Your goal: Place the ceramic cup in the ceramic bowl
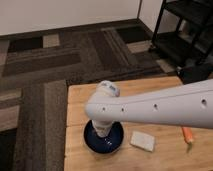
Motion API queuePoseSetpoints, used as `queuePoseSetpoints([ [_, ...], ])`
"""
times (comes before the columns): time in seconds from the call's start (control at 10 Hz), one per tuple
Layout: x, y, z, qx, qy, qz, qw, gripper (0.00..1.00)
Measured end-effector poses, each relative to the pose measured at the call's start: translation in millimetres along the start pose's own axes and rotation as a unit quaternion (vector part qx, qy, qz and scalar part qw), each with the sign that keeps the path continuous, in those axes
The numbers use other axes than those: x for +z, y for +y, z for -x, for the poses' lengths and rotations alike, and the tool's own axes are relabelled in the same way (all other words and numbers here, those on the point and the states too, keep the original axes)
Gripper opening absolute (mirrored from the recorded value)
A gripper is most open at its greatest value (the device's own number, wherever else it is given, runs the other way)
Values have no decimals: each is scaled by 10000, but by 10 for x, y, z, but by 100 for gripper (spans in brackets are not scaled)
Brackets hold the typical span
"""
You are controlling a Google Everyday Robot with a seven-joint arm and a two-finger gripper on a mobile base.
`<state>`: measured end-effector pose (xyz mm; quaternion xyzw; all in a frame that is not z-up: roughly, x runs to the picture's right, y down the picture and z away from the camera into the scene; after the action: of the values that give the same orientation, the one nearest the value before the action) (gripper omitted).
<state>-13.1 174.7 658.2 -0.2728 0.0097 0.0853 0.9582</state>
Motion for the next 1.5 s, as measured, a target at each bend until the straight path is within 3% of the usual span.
queuePoseSetpoints([
  [0.2, 27, 21, 3, -88, 20, -10, 10000, 0],
  [0.4, 46, 48, 17, -179, 38, -3, 9998, 13],
  [1.0, 47, 49, 14, -179, 40, -3, 9998, 13],
  [1.5, 59, -48, 165, -757, 408, -350, 9957, 13],
])
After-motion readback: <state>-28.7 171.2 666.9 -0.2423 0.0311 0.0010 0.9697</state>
